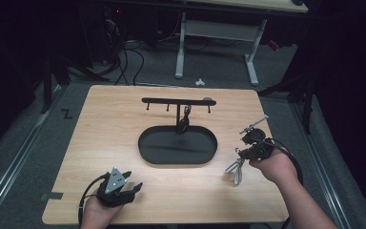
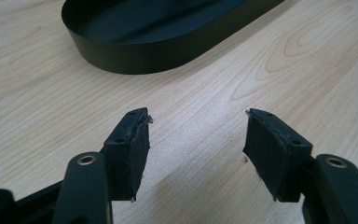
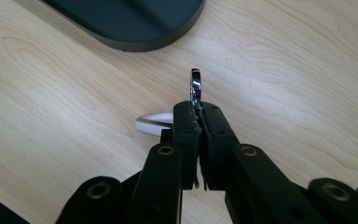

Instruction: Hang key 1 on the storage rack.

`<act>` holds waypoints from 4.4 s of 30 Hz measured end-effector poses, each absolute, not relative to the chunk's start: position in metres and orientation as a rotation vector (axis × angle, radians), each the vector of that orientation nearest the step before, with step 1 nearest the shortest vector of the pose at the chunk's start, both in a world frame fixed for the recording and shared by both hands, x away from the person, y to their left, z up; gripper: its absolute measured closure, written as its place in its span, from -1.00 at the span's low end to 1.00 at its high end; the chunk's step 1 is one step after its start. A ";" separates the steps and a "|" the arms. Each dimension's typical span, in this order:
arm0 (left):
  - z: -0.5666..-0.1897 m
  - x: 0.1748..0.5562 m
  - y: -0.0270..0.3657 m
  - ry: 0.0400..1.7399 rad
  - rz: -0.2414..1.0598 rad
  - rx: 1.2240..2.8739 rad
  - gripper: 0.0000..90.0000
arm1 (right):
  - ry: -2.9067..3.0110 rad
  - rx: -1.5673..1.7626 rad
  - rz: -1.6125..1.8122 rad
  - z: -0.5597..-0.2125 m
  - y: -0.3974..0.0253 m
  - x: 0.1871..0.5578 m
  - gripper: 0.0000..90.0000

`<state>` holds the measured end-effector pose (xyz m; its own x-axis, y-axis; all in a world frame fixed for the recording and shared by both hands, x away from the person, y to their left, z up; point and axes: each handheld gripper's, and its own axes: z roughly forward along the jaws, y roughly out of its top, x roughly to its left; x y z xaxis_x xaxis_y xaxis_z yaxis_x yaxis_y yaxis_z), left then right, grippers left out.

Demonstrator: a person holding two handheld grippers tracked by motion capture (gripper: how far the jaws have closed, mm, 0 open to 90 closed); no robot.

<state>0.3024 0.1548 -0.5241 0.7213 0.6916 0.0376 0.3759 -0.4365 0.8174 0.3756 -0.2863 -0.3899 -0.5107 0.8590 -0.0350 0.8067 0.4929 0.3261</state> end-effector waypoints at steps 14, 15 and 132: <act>-0.524 0.300 0.160 0.819 0.474 2.065 -0.10 | 2.537 1.393 0.410 -0.372 -0.272 0.382 0.92; -0.524 0.300 0.162 0.825 0.476 2.063 -0.10 | 2.538 1.394 0.414 -0.371 -0.271 0.383 0.92; -0.526 0.281 0.196 0.933 0.510 2.032 -0.11 | 2.400 1.363 0.545 -0.368 -0.218 0.458 0.44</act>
<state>0.2813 0.1958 -0.5259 0.6429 0.7656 0.0224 0.4316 -0.3863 0.8152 0.4584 -0.2176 -0.3677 -0.4896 0.8671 -0.0923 0.7422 0.4699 0.4778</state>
